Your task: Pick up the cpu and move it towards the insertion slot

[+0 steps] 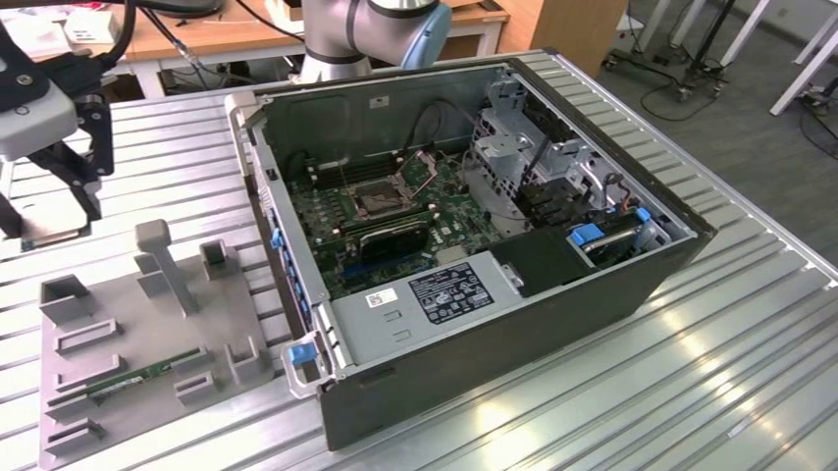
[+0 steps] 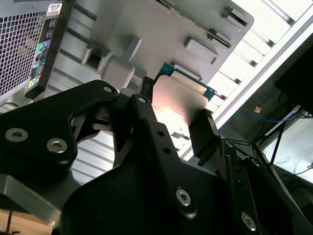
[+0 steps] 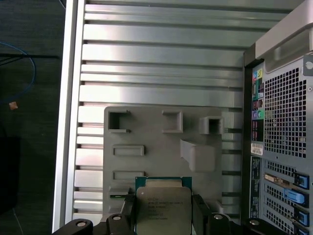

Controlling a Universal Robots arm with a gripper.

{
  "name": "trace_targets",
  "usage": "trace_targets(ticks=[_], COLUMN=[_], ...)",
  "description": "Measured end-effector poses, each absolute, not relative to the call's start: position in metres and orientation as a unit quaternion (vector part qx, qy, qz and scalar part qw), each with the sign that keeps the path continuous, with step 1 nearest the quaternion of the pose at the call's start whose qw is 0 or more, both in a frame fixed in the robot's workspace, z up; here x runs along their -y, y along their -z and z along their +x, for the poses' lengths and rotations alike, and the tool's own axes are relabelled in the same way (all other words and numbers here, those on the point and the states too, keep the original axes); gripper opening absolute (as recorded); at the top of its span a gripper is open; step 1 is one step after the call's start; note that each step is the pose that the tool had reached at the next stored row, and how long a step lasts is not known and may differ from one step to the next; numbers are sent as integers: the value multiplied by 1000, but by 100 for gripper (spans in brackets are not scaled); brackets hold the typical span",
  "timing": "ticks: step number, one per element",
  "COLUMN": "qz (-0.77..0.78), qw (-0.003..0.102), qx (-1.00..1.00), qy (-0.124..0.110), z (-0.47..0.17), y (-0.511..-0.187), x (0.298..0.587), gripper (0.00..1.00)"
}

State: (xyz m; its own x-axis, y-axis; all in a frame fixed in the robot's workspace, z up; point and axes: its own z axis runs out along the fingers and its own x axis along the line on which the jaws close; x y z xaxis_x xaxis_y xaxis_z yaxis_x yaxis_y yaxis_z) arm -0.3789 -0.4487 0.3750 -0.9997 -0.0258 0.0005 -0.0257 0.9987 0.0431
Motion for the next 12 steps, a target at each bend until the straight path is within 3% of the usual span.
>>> trace_targets(ticks=[12], qz=[13], qw=[1], qx=[1000], qy=[22], z=[-374], y=[-375], x=[449], gripper=[54])
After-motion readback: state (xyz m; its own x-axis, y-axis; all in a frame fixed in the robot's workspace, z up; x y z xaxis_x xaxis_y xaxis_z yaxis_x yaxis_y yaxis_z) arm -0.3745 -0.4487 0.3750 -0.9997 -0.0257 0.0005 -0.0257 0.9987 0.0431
